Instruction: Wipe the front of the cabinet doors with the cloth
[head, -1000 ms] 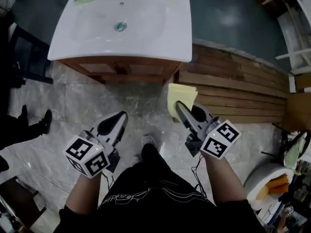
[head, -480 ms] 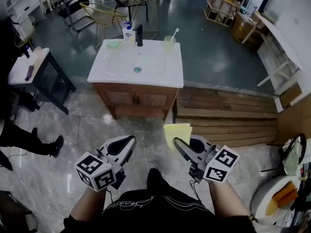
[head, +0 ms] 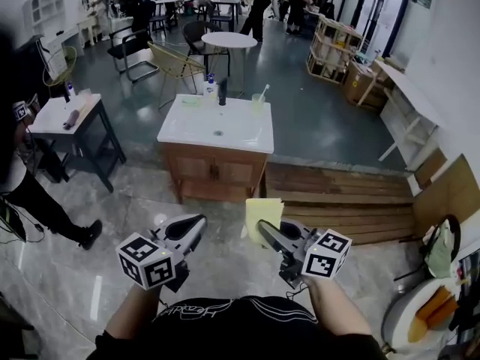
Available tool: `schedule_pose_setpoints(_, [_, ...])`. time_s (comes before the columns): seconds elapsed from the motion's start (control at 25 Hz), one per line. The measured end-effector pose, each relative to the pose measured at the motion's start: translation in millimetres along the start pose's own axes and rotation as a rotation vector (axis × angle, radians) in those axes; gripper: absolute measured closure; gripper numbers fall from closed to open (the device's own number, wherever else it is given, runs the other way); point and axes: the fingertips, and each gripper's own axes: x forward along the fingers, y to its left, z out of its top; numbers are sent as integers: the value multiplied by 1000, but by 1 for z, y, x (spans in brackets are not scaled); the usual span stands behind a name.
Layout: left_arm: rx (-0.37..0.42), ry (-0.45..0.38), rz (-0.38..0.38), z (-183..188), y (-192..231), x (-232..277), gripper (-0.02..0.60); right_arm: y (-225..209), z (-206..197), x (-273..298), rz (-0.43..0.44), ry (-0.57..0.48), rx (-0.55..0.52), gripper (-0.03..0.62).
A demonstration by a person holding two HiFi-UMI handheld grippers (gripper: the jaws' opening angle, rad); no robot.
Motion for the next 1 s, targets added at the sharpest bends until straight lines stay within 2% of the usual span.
schedule_pose_setpoints(0.12, [-10, -22, 4, -5, -20, -9, 575, 17, -3, -12, -1, -24, -4, 553])
schedule_pose_setpoints(0.24, [19, -44, 5, -5, -44, -14, 575, 32, -10, -24, 26, -32, -17, 553])
schedule_pose_setpoints(0.44, [33, -28, 36, -11, -91, -8, 575, 43, -14, -65, 51, -39, -9, 553])
schedule_pose_setpoints(0.64, [10, -25, 55, -33, -142, 0, 575, 55, -20, -118, 68, -73, -4, 553])
schedule_pose_setpoints(0.84, [28, -27, 57, -61, -201, 8, 575, 69, -41, -169, 79, -57, -7, 553])
schedule_pose_setpoints(1.0, [37, -30, 73, -71, -232, 7, 575, 79, -48, -197, 96, -51, -13, 553])
